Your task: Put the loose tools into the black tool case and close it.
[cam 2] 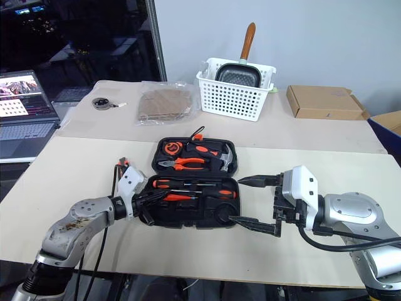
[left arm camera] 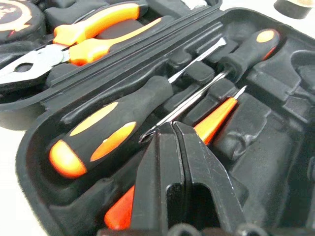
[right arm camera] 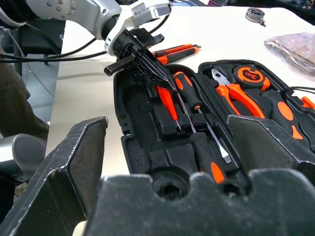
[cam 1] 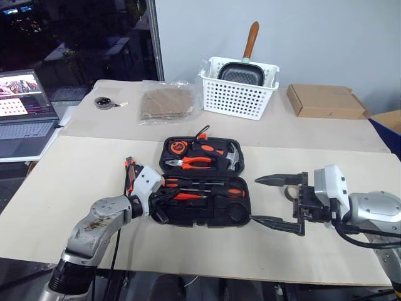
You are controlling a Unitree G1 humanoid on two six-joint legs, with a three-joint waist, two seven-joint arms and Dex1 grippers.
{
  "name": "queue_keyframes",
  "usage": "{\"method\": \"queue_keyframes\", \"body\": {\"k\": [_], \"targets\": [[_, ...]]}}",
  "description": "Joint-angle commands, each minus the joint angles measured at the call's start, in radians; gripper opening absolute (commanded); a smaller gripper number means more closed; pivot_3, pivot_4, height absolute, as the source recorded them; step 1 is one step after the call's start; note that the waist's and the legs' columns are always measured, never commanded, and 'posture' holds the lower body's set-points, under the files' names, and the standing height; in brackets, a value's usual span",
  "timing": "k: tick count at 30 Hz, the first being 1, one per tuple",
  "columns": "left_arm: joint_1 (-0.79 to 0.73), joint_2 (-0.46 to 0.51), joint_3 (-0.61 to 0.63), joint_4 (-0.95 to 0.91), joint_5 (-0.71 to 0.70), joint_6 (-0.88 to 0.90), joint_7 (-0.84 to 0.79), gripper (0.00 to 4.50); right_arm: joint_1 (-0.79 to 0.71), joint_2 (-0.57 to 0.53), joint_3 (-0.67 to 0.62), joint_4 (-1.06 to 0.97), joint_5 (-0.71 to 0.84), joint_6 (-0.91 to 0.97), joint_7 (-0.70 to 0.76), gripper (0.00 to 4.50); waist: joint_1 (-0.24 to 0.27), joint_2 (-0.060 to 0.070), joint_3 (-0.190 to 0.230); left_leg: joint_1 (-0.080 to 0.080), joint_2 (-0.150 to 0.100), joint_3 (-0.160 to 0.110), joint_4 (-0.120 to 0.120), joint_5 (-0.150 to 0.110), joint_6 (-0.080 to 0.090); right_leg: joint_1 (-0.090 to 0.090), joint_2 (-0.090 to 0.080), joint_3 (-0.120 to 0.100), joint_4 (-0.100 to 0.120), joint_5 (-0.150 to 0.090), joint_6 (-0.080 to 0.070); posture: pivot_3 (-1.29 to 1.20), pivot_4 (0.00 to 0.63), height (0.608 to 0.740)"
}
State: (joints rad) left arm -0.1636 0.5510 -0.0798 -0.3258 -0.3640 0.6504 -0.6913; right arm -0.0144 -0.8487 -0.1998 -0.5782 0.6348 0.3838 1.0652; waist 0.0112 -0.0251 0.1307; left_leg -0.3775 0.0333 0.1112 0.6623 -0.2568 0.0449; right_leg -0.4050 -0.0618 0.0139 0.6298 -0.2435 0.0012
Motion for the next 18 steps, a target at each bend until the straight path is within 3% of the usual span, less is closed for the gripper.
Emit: {"method": "queue_keyframes", "body": {"k": [1, 4, 8, 18], "targets": [[-0.033, -0.007, -0.047, 0.045, 0.050, -0.018, 0.014, 0.06, -0.010, 0.002, -0.002, -0.018, 0.012, -0.005, -0.006, 4.50, 0.002, 0.000, 0.000, 0.000, 0.000, 0.000, 0.000, 0.000, 0.000, 0.000, 0.000, 0.000, 0.000, 0.000, 0.000, 0.00, 0.150, 0.740], [-0.043, -0.045, 0.012, 0.013, -0.008, -0.035, 0.020, 0.06, -0.013, 0.002, -0.001, -0.020, 0.014, -0.003, -0.008, 4.50, 0.001, 0.000, 0.000, 0.000, 0.000, 0.000, 0.000, 0.000, 0.000, 0.001, 0.001, 0.000, 0.000, 0.000, 0.000, 0.00, 0.150, 0.740], [0.010, -0.029, 0.084, -0.073, -0.116, -0.018, -0.048, 0.06, -0.002, -0.002, -0.012, -0.024, 0.018, -0.004, -0.008, 4.50, -0.007, -0.001, 0.001, -0.003, 0.001, 0.000, 0.000, 0.000, 0.000, -0.002, 0.000, 0.000, -0.001, 0.000, 0.000, 0.00, 0.150, 0.740], [0.030, -0.002, -0.016, 0.012, -0.006, -0.102, -0.062, 0.06, -0.015, 0.000, 0.000, -0.020, 0.018, -0.004, -0.011, 4.50, 0.001, -0.001, 0.001, -0.004, -0.001, -0.001, -0.001, 0.000, 0.000, -0.002, 0.002, -0.001, -0.001, 0.000, 0.001, 0.00, 0.150, 0.740]]}}
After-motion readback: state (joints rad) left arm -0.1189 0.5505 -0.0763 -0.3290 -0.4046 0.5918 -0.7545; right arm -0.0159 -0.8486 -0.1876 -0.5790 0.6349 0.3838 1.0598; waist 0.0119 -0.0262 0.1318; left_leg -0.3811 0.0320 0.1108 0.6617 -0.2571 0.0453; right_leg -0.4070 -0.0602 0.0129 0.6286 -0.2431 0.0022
